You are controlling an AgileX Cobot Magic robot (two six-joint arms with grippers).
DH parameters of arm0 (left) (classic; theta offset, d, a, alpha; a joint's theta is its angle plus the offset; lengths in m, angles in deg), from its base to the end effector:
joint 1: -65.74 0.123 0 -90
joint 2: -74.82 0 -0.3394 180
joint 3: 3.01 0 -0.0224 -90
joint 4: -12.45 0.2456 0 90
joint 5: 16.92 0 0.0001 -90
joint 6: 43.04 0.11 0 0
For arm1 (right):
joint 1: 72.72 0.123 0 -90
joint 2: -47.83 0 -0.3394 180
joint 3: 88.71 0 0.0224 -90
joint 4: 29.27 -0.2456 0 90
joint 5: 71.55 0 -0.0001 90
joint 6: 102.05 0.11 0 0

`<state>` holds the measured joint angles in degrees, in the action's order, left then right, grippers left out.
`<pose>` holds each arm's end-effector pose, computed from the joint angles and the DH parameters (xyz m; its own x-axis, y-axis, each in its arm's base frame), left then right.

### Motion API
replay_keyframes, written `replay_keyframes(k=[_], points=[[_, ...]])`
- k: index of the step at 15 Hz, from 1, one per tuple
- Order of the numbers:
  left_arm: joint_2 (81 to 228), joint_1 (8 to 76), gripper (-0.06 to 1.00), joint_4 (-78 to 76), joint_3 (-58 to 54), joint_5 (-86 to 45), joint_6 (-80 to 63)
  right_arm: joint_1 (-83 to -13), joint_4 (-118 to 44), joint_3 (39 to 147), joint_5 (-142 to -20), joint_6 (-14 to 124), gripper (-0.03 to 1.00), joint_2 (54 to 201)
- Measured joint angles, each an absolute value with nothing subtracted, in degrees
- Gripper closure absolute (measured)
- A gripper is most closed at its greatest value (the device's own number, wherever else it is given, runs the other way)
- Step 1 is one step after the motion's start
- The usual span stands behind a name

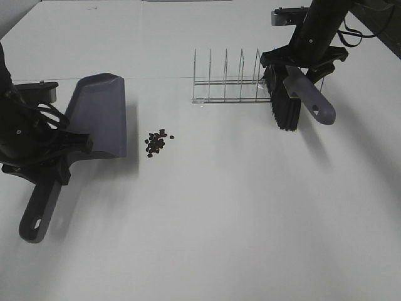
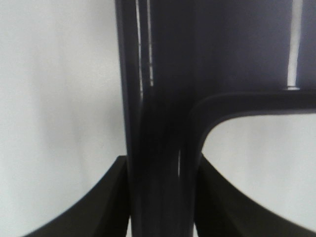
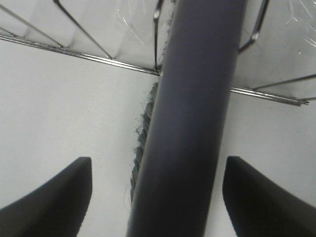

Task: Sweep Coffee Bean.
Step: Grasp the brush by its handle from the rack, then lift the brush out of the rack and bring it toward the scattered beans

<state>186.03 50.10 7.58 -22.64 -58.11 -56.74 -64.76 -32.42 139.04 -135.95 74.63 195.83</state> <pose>0.3244 -0.0972 0.1870 -0.9926 -0.0316 -0.1175 -0.0205 0.9953 -0.0948 0.5564 0.0833 0.1752 -0.9492 -0.1672 -0.2668 -0.1839 0.9822 0.0387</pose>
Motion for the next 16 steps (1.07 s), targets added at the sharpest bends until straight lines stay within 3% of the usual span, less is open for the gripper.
replay_keyframes(k=[7,10,16], points=[[186.03,50.1,0.6,7.58,-22.64,-58.11,-56.74,-64.76,-32.42,139.04,-134.86,74.63,0.36,197.32],[186.03,50.1,0.6,7.58,-22.64,-58.11,-56.51,-64.76,-32.42,139.04,-134.98,74.63,0.45,198.12],[186.03,50.1,0.6,7.58,-22.64,-58.11,-56.51,-64.76,-31.96,139.04,-134.98,74.63,0.45,198.12]])
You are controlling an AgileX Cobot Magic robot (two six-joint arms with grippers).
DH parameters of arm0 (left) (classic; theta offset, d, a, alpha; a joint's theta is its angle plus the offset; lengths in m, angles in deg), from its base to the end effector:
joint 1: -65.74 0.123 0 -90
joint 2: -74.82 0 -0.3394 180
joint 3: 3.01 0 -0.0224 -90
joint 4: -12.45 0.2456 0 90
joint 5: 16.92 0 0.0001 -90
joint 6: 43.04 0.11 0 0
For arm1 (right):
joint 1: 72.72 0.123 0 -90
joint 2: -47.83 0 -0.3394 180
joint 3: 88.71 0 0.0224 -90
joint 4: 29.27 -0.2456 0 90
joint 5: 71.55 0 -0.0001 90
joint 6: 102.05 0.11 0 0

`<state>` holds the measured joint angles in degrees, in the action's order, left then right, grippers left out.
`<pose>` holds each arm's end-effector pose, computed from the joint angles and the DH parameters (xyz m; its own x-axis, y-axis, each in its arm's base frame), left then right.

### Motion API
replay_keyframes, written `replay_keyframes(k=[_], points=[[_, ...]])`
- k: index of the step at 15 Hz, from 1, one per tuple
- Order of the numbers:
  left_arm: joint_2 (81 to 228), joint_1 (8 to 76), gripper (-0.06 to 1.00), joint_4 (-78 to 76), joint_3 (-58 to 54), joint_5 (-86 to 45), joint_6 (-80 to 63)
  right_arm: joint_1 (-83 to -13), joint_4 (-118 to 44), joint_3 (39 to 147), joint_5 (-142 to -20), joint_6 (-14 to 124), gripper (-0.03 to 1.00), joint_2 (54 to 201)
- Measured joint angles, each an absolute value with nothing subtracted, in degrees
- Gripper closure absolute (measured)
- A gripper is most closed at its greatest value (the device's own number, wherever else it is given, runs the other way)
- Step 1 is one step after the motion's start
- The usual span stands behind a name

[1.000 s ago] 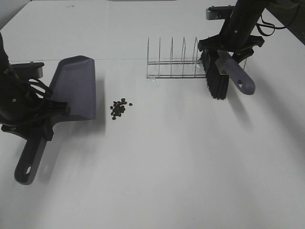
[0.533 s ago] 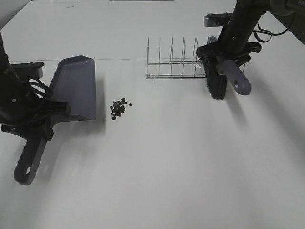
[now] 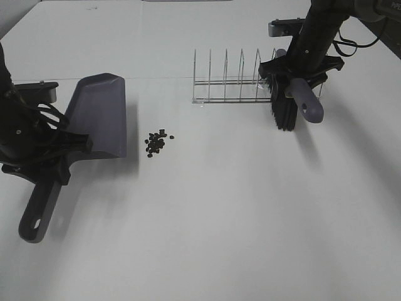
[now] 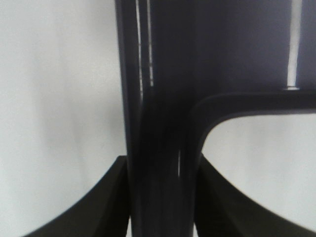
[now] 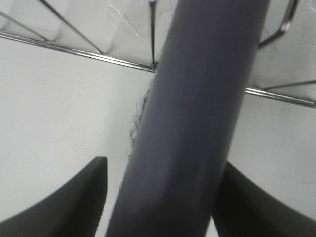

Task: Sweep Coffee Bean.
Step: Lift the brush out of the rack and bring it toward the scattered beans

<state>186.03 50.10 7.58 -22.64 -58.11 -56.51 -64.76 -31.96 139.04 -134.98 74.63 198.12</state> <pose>0.3244 -0.0972 0.1870 -0.9926 -0.0276 -0.1179 -0.0165 0.9954 -0.0943 0.5599 0.0830 0.1531 -0.9546 -0.1707 -0.2442 -0.1838 0.9824 0.0317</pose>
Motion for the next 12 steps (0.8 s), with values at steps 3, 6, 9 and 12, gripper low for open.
replay_keyframes(k=[3,6,9,12], points=[[186.03,50.1,0.6,7.58,-22.64,-58.11,-56.51,-64.76,-31.79,139.15,-135.04,74.63,0.45,198.01],[186.03,50.1,0.6,7.58,-22.64,-58.11,-56.51,-64.76,-31.79,143.11,-138.02,74.63,0.45,197.95],[186.03,50.1,0.6,7.58,-22.64,-58.11,-56.51,-64.76,-30.87,149.01,-141.05,75.43,0.46,197.83],[186.03,50.1,0.6,7.58,-22.64,-58.11,-56.51,-64.93,-29.27,153.02,-141.45,77.03,0.66,196.35]])
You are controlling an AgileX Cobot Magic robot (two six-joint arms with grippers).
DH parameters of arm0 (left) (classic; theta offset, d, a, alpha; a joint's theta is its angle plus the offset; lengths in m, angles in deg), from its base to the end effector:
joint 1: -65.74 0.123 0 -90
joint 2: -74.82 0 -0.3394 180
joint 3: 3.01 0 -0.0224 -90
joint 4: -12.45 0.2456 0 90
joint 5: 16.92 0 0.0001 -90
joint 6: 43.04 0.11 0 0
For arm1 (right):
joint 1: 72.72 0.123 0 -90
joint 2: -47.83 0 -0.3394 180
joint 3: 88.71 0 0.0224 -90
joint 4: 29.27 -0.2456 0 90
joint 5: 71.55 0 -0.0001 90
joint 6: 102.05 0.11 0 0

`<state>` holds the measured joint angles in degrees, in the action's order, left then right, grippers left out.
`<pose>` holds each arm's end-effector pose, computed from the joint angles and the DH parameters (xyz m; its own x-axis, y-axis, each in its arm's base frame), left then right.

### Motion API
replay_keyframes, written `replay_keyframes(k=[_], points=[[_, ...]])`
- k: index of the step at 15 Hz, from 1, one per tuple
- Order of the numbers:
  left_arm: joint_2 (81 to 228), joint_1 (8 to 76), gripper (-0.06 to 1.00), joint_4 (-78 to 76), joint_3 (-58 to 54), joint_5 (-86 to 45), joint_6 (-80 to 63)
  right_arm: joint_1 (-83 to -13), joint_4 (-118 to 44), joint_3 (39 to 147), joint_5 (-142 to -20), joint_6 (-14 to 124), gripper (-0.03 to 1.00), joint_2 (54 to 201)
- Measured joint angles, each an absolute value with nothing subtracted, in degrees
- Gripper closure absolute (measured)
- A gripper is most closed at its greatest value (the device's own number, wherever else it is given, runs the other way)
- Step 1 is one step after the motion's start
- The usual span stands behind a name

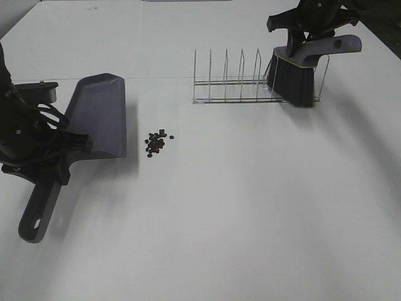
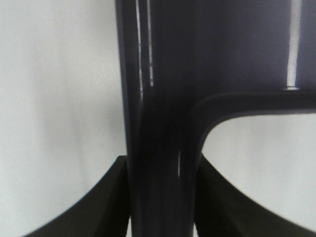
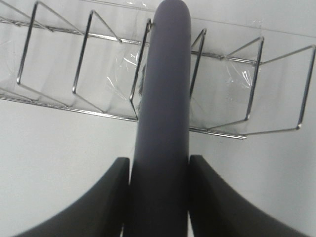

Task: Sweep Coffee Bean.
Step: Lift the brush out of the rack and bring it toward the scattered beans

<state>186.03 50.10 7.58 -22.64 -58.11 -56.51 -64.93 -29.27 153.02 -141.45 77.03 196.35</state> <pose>0.3244 -0.0972 0.1870 -0.9926 -0.0276 -0.1179 -0.0165 0.9954 -0.0943 0.5715 0.0782 0.2353 -0.9076 -0.1404 -0.3957 -0.1501 0.9886 -0.0064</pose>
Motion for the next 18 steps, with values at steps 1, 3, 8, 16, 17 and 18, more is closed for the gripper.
replay_keyframes(k=[1,3,8,16,17,18], points=[[186.03,50.1,0.6,7.58,-22.64,-58.11,-56.51,-64.82,-29.27,153.02,-141.51,77.03,0.66,195.71],[186.03,50.1,0.6,7.58,-22.64,-58.11,-56.51,-64.82,-28.93,153.02,-141.63,77.03,0.66,194.74],[186.03,50.1,0.6,7.58,-22.64,-58.11,-56.51,-64.82,-29.27,153.08,-141.74,77.03,0.66,193.14],[186.03,50.1,0.6,7.58,-22.64,-58.11,-56.51,-64.82,-29.67,153.08,-142.2,77.26,0.66,193.14],[186.03,50.1,0.6,7.58,-22.64,-58.17,-56.51,-64.82,-29.73,153.08,-142.2,77.26,0.66,193.14],[186.03,50.1,0.6,7.58,-22.64,-58.17,-56.51,-64.82,-29.73,153.08,-142.2,77.43,0.66,193.14]])
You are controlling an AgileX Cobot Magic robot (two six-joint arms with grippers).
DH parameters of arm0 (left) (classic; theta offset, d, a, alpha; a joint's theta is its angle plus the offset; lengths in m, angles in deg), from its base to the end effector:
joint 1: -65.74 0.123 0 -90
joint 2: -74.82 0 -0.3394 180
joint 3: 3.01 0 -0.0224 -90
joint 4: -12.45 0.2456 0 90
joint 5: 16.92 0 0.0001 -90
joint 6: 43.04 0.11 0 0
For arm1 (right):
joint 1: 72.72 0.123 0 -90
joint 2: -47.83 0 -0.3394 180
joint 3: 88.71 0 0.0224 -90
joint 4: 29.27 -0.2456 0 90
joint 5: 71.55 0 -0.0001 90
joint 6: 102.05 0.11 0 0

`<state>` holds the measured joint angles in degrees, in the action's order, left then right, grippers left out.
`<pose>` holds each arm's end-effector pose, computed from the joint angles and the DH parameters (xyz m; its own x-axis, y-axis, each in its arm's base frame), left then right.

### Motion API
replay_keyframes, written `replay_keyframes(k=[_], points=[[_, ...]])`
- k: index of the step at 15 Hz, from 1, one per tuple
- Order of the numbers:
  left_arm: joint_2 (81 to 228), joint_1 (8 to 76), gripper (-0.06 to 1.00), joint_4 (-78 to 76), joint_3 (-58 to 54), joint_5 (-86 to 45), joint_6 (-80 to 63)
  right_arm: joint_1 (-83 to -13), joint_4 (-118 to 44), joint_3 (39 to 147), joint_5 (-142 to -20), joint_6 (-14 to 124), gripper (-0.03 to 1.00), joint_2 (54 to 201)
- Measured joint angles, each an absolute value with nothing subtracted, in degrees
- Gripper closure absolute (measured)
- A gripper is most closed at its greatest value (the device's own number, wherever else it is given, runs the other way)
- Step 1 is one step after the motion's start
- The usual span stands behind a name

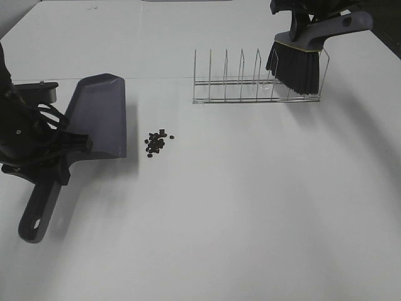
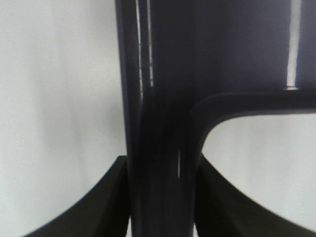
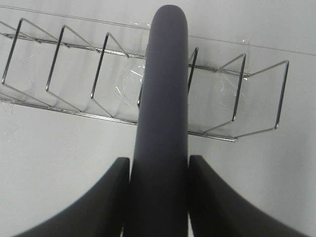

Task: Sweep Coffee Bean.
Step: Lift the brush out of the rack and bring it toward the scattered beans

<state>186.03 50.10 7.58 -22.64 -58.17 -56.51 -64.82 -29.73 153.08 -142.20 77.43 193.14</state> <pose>0.3243 -0.0972 0.1870 -0.9928 -0.0275 -0.1169 -0.0165 0.9954 -0.0940 0.5629 0.0790 0.2671 -0.8906 -0.1301 -0.4357 -0.1464 0.9892 0.0040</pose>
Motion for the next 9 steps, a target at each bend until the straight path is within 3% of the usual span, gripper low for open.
replay_keyframes(k=[9], points=[[186.03,50.1,0.6,7.58,-22.64,-58.17,-56.39,-64.82,-30.93,153.08,-142.31,77.55,0.66,186.15]])
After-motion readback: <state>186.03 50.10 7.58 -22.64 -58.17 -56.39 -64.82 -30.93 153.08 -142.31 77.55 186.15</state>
